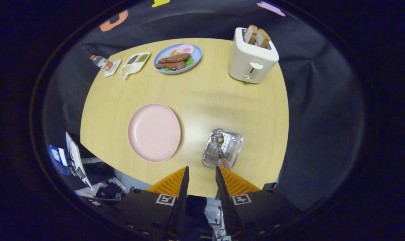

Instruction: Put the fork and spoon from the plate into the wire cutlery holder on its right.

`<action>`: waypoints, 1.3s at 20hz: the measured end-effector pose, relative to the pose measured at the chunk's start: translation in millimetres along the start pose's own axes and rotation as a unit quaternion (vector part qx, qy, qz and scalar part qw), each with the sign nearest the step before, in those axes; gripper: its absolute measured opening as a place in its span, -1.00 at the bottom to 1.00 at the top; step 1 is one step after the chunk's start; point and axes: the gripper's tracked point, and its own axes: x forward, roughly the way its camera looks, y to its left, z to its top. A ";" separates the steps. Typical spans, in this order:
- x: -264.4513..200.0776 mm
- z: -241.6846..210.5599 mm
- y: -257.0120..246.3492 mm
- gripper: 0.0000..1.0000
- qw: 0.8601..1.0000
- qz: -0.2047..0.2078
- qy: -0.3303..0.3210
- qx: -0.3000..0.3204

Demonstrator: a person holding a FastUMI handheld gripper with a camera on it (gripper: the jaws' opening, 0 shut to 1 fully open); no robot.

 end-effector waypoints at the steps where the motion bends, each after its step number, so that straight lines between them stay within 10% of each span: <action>1: -2.0 -0.4 5.8 0.14 1.000 0.000 -0.011 0.000; 7: -15.1 -1.8 46.4 0.96 0.998 0.004 -0.068 0.018; 15: -78.5 33.7 93.2 0.95 0.959 -0.054 -0.273 0.062; 23: -171.7 57.2 139.3 0.95 0.872 -0.087 -0.479 0.055; 26: -215.5 57.4 175.9 0.94 0.826 -0.030 -0.561 0.048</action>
